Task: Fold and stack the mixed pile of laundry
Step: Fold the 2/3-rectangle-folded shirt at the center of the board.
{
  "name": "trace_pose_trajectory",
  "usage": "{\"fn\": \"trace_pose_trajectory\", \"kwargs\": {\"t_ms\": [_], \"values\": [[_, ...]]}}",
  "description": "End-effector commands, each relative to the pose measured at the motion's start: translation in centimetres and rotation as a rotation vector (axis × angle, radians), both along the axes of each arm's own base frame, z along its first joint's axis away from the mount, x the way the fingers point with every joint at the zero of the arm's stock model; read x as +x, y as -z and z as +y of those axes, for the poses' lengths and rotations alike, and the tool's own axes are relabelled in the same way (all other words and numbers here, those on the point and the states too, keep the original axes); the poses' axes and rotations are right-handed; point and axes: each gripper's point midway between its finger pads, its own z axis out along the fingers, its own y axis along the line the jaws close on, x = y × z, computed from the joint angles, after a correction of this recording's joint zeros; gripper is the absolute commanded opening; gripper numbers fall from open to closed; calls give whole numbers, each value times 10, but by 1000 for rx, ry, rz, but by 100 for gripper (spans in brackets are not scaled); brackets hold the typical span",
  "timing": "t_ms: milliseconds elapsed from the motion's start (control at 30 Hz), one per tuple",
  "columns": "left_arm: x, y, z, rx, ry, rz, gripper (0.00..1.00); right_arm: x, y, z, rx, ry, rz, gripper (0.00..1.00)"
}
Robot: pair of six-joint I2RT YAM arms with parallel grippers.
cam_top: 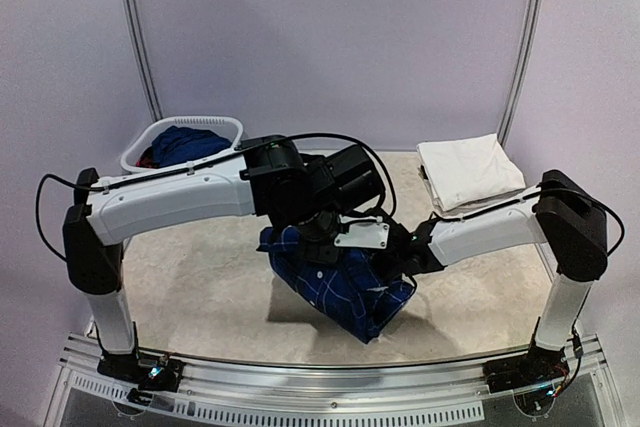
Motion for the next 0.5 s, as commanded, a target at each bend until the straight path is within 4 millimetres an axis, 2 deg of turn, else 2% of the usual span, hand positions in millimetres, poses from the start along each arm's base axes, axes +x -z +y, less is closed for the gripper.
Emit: {"fn": "trace_pose_trajectory", "kwargs": {"t_ms": [0, 200, 333, 467], "values": [[0, -5, -19, -36, 38, -18, 0, 30, -10, -32, -101, 171, -73, 2], [-1, 7, -31, -11, 71, -13, 0, 53, -31, -59, -129, 259, -126, 2], [-1, 10, -38, 3, 91, -7, 0, 66, -37, -79, -157, 322, -145, 2], [2, 15, -46, 22, 126, -12, 0, 85, -42, -116, -239, 444, -191, 3]]}}
